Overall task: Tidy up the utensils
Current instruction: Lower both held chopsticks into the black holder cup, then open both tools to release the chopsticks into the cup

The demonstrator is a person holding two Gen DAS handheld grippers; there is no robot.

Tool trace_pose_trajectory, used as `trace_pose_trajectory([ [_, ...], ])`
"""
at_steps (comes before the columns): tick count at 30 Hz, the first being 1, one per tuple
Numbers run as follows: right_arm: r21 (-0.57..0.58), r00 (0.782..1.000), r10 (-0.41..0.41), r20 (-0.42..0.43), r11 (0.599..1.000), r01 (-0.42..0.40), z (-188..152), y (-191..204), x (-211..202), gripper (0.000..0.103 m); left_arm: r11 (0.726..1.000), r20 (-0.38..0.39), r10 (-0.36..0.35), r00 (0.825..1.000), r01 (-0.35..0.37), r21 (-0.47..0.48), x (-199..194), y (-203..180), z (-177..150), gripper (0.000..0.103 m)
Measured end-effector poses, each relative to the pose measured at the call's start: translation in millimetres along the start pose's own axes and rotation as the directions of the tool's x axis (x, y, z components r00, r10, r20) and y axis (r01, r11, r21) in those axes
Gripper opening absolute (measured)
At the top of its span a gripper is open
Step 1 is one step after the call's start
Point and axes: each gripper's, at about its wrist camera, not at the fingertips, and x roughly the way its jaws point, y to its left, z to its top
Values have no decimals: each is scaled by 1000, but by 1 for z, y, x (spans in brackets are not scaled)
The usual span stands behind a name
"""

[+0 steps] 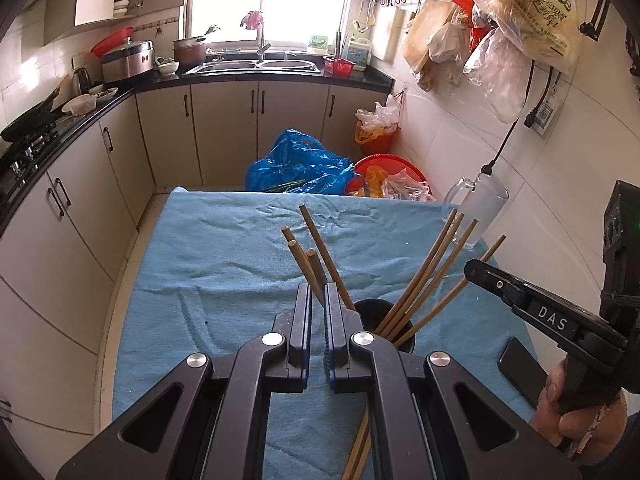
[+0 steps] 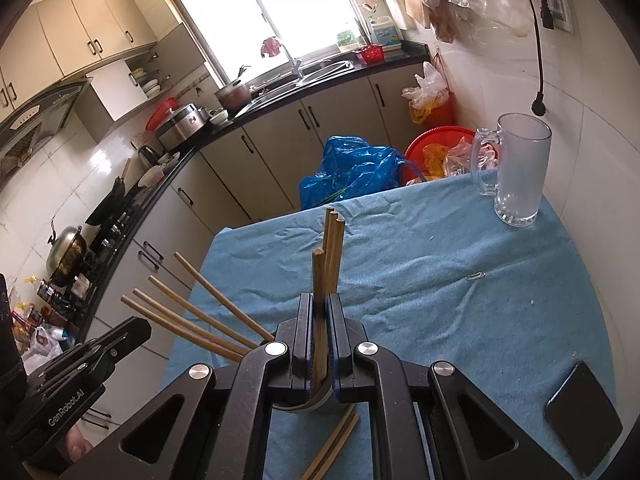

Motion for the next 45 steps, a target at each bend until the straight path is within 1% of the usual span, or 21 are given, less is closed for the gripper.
trace_pose_trajectory([
  [5, -4, 1000, 5, 11, 1000, -4, 0, 3, -10, 9, 1000, 6, 4, 1000, -4, 3, -5, 1, -2, 7],
  [7, -4, 1000, 5, 23, 1000, -5, 0, 5, -16, 16, 1000, 9, 7, 1000, -7, 5, -8, 1, -2, 7],
  [9, -2, 999, 7, 34, 1000, -7, 1, 6, -21, 18, 1000, 14, 10, 1000, -10, 5, -11, 0, -2, 9],
  [10, -1, 999, 9, 39, 1000, -9, 1, 6, -25, 18, 1000, 15, 12, 1000, -12, 5, -12, 0, -2, 11],
  [11, 0, 999, 8, 44, 1000, -8, 1, 6, -28, 18, 1000, 18, 14, 1000, -14, 5, -14, 0, -3, 17],
  [13, 3, 999, 8, 52, 1000, -8, 2, 6, -34, 19, 1000, 29, 23, 999, -23, 3, -18, -1, -4, 22],
  [18, 18, 998, 7, 64, 1000, -8, -1, 3, -47, 22, 1000, 40, 30, 999, -30, 1, -26, -2, -5, 23],
  [20, 25, 998, 3, 67, 1000, -5, -3, 0, -51, 24, 999, 43, 34, 999, -34, -2, -30, -2, -6, 28],
  [23, 32, 998, -6, 66, 999, 4, -7, -3, -57, 31, 999, 52, 43, 998, -42, -11, -36, -1, -10, 33],
  [27, 35, 998, -36, 44, 999, 35, -19, -12, -61, 46, 998, 57, 49, 997, -47, -28, -46, 6, -19, 34],
  [30, 35, 998, -69, 2, 997, 69, -39, -24, -61, 51, 998, 47, 56, 997, -54, -44, -50, 14, -32, 35],
  [32, 44, 996, -84, -43, 995, 86, -54, -33, -57, 52, 997, 18, 49, 999, -48, -60, -49, 22, -49, 35],
  [34, 59, 991, -100, -94, 993, 106, -71, -46, -52, 52, 996, -31, 33, 999, -35, -77, -41, 28, -67, 35],
  [36, 81, 983, -108, -146, 989, 121, -88, -58, -47, 52, 996, -106, -3, 994, -7, -92, -26, 33, -86, 35],
  [37, 90, 981, -107, -165, 988, 123, -95, -64, -45, 52, 995, -158, -26, 987, 11, -97, -15, 34, -97, 34],
  [38, 95, 978, -106, -180, 988, 125, -101, -67, -45, 52, 995, -192, -49, 980, 30, -98, -7, 34, -105, 34],
  [39, 93, 975, -104, -196, 988, 124, -108, -70, -45, 53, 994, -238, -82, 968, 61, -95, 4, 31, -114, 34],
  [43, 70, 969, -109, -223, 989, 127, -125, -75, -50, 52, 989, -334, -145, 931, 132, -60, 33, 13, -135, 34],
  [45, 61, 967, -105, -234, 991, 123, -129, -78, -53, 52, 988, -377, -147, 914, 151, -19, 48, 0, -145, 34],
])
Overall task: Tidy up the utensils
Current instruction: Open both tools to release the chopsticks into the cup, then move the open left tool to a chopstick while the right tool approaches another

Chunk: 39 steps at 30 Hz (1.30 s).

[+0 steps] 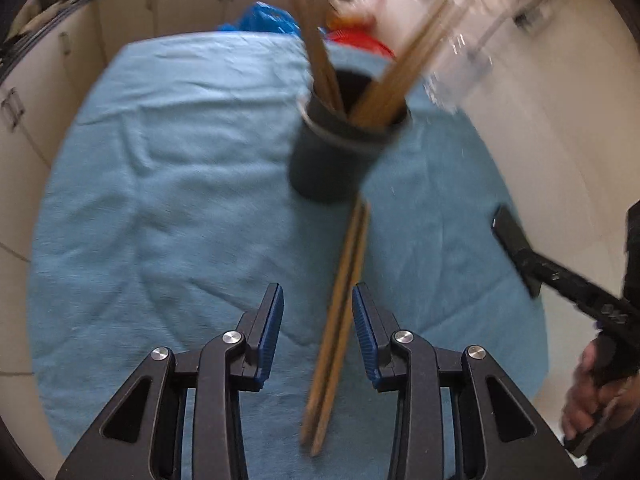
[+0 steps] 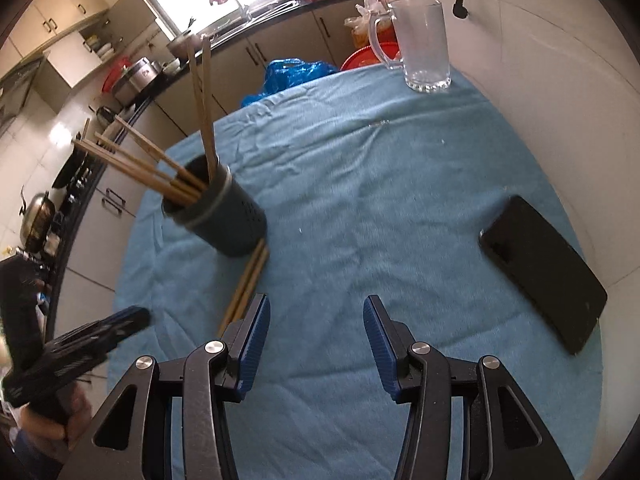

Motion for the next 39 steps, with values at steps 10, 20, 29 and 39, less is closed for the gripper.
trace_pose_trajectory([
  [10, 16, 999, -41, -14, 999, 41, -20, -25, -13, 52, 996, -97, 42, 994, -35, 79, 50, -17, -11, 26],
  [20, -17, 998, -3, -58, 1000, 2, -18, -6, 5, 52, 994, -65, 82, 995, -77, 80, 48, -15, -30, 19],
  [29, -17, 985, 72, -157, 997, -75, 1, 37, 55, 52, 993, -54, 113, 992, -115, -41, 23, 13, -58, 10],
  [39, -28, 966, 34, -257, 999, -42, 18, 83, 128, 40, 996, -29, 50, 998, -52, -77, -5, 39, -69, 10],
])
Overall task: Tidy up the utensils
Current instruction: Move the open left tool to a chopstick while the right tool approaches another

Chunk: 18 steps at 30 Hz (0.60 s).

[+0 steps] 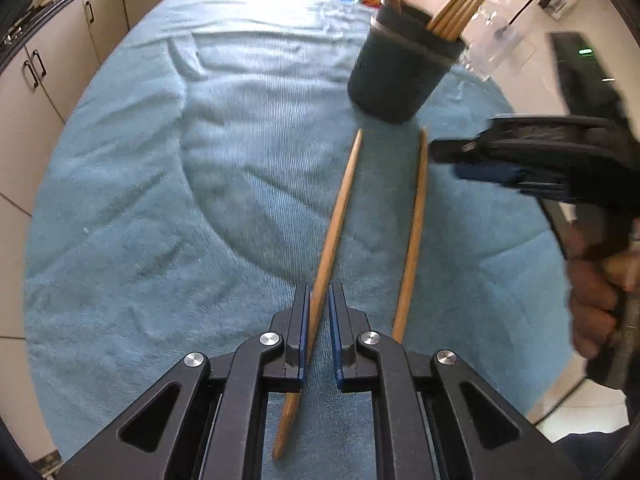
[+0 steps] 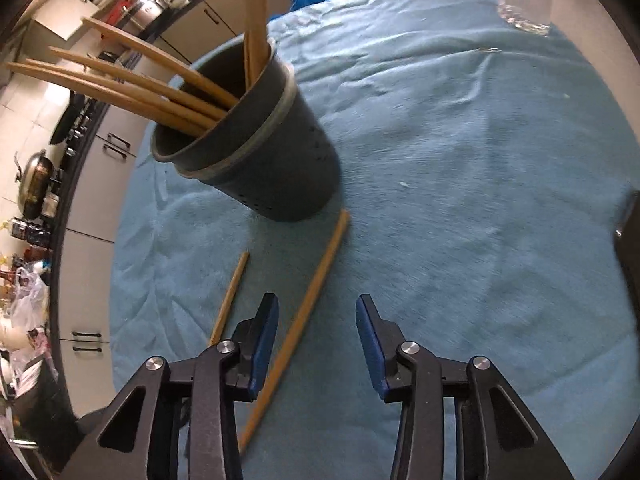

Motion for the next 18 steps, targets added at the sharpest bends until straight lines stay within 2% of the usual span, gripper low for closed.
trace_pose_trajectory([
  [2, -14, 1000, -22, -8, 1000, 22, 2, 6, 8, 40, 1000, 6, -14, 1000, 14, 2, -6, 3, 7, 11],
  [4, -10, 999, -46, -24, 999, 46, 3, 9, 17, 32, 1000, -3, -31, 1000, 31, -1, -7, 6, 13, 11],
  [6, -17, 998, -52, -19, 999, 52, 3, 12, 19, 30, 999, -10, -31, 999, 31, 11, -4, 5, 21, 14],
  [9, -34, 996, -82, -30, 996, 81, 3, 10, 18, 12, 999, -22, -36, 999, 37, 30, 2, 2, 34, 20],
  [12, -32, 993, -116, -36, 993, 115, 1, 1, 14, 9, 997, -43, -46, 998, 48, 60, 8, -4, 45, 21],
  [14, -15, 991, -130, -43, 991, 130, 0, -11, 9, 9, 994, -60, -43, 997, 48, 94, 15, -14, 53, 27],
  [18, 18, 985, -164, -55, 986, 165, -3, -32, 1, 9, 990, -94, -19, 995, 32, 136, 30, -25, 66, 27],
])
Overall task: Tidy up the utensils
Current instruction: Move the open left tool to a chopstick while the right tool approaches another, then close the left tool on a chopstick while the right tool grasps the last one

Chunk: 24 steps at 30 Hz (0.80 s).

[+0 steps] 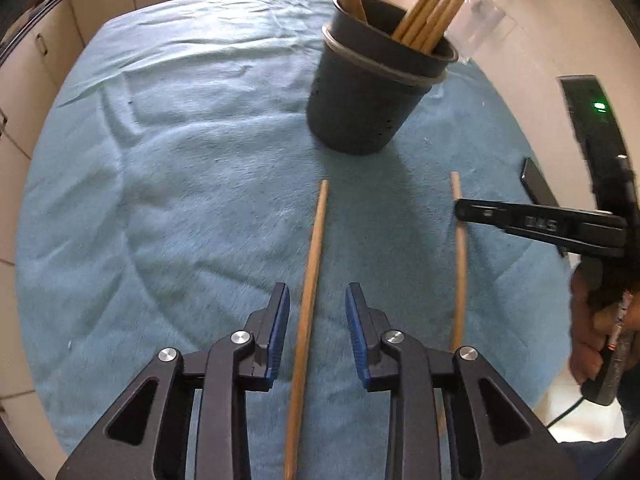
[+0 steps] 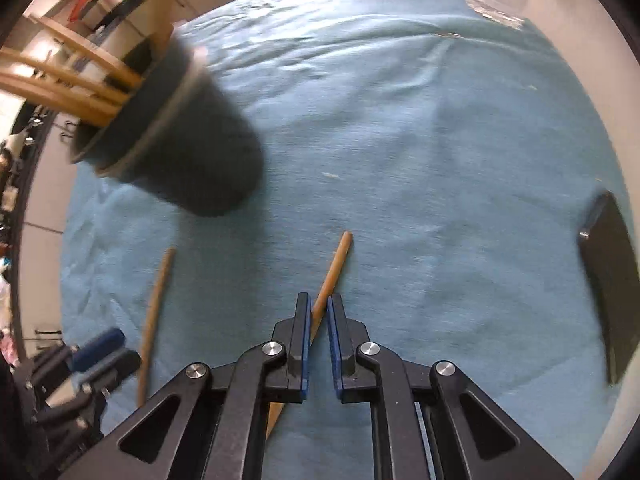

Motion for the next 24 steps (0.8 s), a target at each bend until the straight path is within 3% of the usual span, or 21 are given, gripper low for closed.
trace_pose_trajectory([
  [5, 49, 1000, 8, -15, 999, -7, 4, -18, -2, 10, 998, -34, 47, 998, -46, 30, 15, -8, 15, 24],
  [6, 62, 1000, 9, -22, 998, -8, 6, -20, -1, 14, 997, -39, 61, 997, -59, 46, 17, -11, 17, 24],
  [10, 96, 999, 33, -35, 995, -29, 14, -24, 1, 15, 988, -22, 126, 992, -124, 88, 22, -21, 22, 6],
  [15, 88, 999, 46, -19, 995, -44, 17, -30, -2, 6, 994, -1, 107, 994, -107, 31, 19, -19, 21, 6],
  [17, 99, 994, 114, 0, 989, -113, 15, -40, -9, 5, 998, 24, 69, 997, -69, -7, 9, -16, 17, 6],
  [24, 3, 963, 204, 176, 978, -208, -6, -31, -70, 4, 999, 194, 25, 981, -16, -49, -57, -20, 5, 6],
])
